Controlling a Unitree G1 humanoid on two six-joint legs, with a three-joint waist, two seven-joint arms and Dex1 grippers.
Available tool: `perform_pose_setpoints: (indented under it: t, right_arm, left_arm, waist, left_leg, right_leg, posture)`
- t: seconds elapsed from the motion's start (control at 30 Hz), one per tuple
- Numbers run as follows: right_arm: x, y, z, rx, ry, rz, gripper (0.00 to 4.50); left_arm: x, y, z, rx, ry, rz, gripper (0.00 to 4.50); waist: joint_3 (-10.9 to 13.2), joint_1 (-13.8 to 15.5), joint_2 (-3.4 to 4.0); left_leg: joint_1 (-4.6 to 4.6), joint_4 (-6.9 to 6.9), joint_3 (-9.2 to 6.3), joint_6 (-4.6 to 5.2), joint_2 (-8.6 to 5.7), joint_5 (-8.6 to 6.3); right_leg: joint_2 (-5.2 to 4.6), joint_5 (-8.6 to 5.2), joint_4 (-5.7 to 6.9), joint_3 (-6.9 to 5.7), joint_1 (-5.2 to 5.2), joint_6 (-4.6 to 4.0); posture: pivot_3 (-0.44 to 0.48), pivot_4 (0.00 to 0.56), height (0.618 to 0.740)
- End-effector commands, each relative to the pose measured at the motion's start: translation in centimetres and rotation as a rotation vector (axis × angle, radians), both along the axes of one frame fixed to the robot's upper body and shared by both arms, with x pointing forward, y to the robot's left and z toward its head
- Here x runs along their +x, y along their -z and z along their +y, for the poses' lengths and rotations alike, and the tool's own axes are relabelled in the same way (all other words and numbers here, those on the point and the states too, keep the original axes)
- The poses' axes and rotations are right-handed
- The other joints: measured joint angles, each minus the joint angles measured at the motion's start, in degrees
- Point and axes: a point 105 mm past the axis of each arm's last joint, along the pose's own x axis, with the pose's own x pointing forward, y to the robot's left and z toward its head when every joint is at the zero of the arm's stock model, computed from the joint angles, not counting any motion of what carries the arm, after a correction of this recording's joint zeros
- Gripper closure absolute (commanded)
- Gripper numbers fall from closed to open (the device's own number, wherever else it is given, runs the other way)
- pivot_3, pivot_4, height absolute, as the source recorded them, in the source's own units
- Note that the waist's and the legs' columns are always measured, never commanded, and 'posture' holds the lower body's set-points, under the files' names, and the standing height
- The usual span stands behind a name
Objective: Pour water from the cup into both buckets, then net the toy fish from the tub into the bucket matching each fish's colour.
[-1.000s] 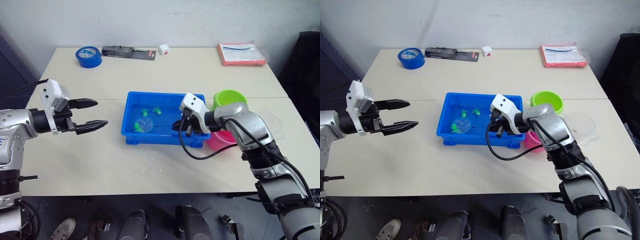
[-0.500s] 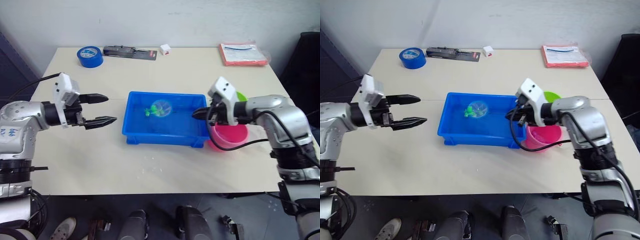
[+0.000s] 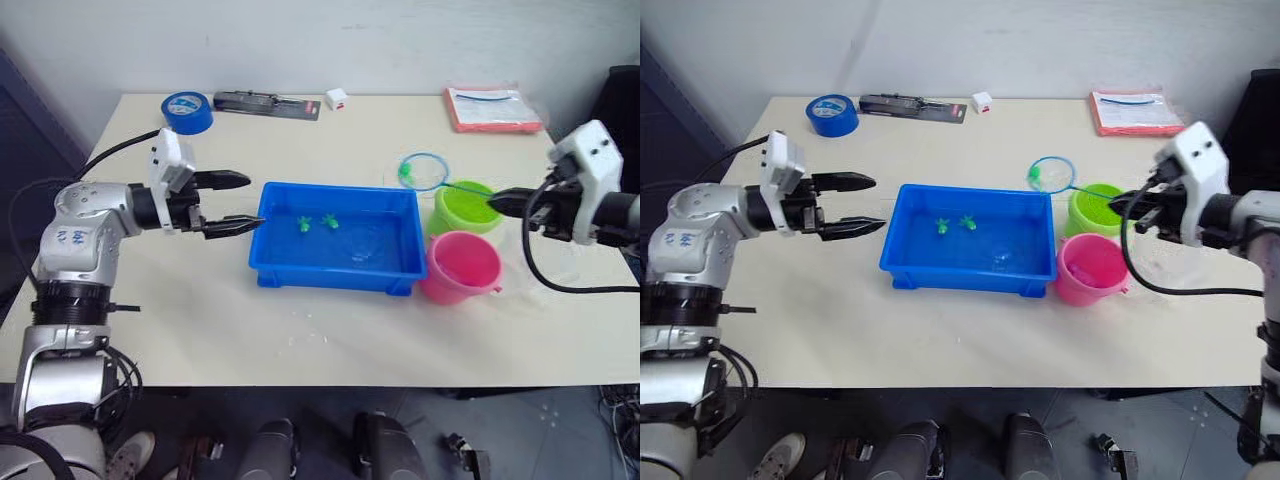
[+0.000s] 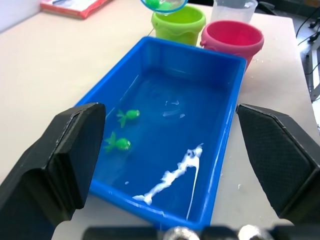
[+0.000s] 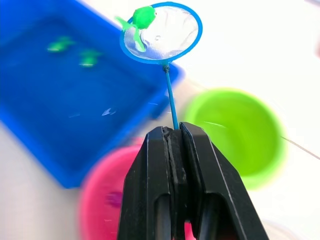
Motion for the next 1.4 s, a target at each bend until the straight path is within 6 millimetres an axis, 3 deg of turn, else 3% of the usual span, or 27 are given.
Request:
perform_pose_setpoints:
  t: [0.03, 0.27, 0.53, 0.67, 1.1, 1.4]
  right_arm:
    - [-0.6, -1.1, -2.4, -0.067, 0.111, -0.087, 3.70]
    - [-2.2, 0.7, -5.2, -0.240, 0.224, -0.106, 3.70]
    - [-2.1, -0.2, -4.0, -0.427, 0.217, -0.275, 3.70]
    - [-2.1, -0.3, -4.0, -0.612, 0.220, -0.342, 3.70]
    - [-2.1, 0.8, -4.0, -0.981, 0.183, -0.416, 3.70]
    - [-1.5, 1.5, -3.4, -1.133, 0.114, -0.443, 3.70]
  left_arm:
    - [0.3, -0.9, -0.2, 0.007, 0.018, -0.038, 0.00]
    - [0.8, -0.8, -0.4, 0.012, 0.031, -0.039, 0.00]
    - [1.1, -0.6, -0.7, 0.018, 0.046, -0.035, 0.00]
    - [1.1, -0.7, -0.9, 0.015, 0.058, -0.037, 0.00]
    - [1.3, -0.7, -0.9, 0.017, 0.058, -0.036, 0.00]
    - [1.1, -0.7, -0.8, 0.017, 0.057, -0.034, 0.00]
  waist:
    - [0.0, 0.0, 0.00]
    - [0.0, 0.0, 0.00]
    - [0.0, 0.0, 0.00]
    - [0.0, 0.3, 0.00]
    - [0.0, 0.1, 0.00]
    - [0.0, 0.0, 0.00]
  left_leg:
    - [0.00, 0.00, 0.01, 0.01, -0.01, 0.00]
    - [0.01, -0.01, 0.09, 0.05, -0.01, 0.02]
    - [0.05, 0.00, 0.17, 0.05, 0.01, 0.02]
    - [0.03, 0.01, 0.16, 0.07, -0.03, 0.03]
    - [0.05, 0.02, 0.20, 0.08, -0.03, 0.03]
    - [0.05, 0.03, 0.20, 0.09, -0.04, 0.03]
  right_leg:
    - [0.00, 0.00, 0.00, 0.00, 0.00, 0.00]
    - [0.02, 0.00, 0.04, -0.07, -0.01, 0.00]
    - [0.04, 0.00, 0.05, -0.08, -0.02, 0.01]
    - [0.04, 0.00, 0.03, -0.08, -0.01, 0.01]
    - [0.07, 0.00, 0.06, -0.05, -0.01, 0.01]
    - [0.07, 0.00, 0.07, -0.04, -0.01, 0.01]
  posture:
    - [0.000, 0.150, 0.737]
    - [0.000, 0.150, 0.737]
    - [0.000, 0.150, 0.737]
    - [0.000, 0.150, 0.737]
    - [0.000, 0.150, 0.737]
    - [0.000, 0.150, 0.737]
